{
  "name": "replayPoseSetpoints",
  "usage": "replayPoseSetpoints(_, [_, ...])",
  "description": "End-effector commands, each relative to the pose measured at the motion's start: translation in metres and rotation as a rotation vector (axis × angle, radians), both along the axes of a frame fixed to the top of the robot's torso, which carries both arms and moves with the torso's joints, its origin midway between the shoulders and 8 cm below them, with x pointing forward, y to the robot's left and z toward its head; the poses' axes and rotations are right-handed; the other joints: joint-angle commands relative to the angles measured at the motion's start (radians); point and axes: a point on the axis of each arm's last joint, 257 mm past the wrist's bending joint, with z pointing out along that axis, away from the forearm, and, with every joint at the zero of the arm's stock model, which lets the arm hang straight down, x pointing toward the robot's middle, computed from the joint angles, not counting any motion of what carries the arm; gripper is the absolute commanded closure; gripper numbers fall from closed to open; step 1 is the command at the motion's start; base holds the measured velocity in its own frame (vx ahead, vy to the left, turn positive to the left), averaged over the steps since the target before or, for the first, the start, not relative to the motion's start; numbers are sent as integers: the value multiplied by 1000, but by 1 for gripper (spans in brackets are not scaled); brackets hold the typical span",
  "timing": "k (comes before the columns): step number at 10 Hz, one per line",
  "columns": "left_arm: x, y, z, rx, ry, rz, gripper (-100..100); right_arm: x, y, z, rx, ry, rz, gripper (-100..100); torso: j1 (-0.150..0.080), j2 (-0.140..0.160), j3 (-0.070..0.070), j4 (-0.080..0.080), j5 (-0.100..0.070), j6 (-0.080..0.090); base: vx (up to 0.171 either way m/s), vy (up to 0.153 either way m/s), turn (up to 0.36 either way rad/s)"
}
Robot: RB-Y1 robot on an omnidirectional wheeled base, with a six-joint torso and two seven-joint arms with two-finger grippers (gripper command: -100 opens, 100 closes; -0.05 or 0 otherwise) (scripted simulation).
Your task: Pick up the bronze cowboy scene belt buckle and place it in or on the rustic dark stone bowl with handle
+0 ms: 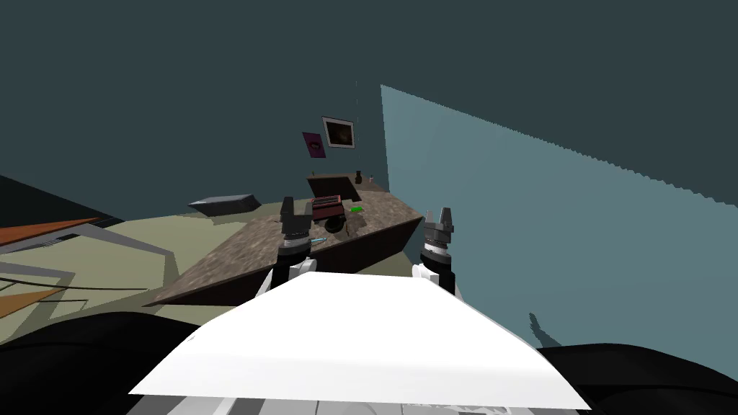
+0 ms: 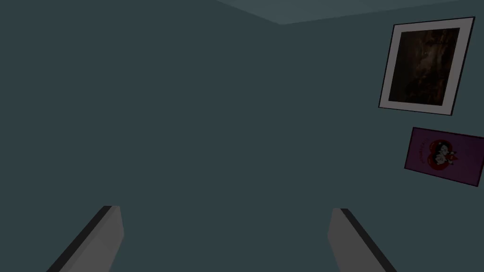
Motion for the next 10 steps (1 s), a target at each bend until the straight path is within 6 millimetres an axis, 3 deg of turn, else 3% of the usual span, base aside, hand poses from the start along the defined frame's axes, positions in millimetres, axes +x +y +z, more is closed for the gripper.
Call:
replayPoseSetpoints(1, [5,-3,-4,16,26,-24,-100,0,0,0,0,0,0,0,0,0,0,0,0,0,-22,-11,-43])
replayPoseSetpoints(10, [44,-22,-47,83,249,-174,-100,0,0,0,0,0,0,0,-2,5,3,1,0,0,-67,-41,-53])
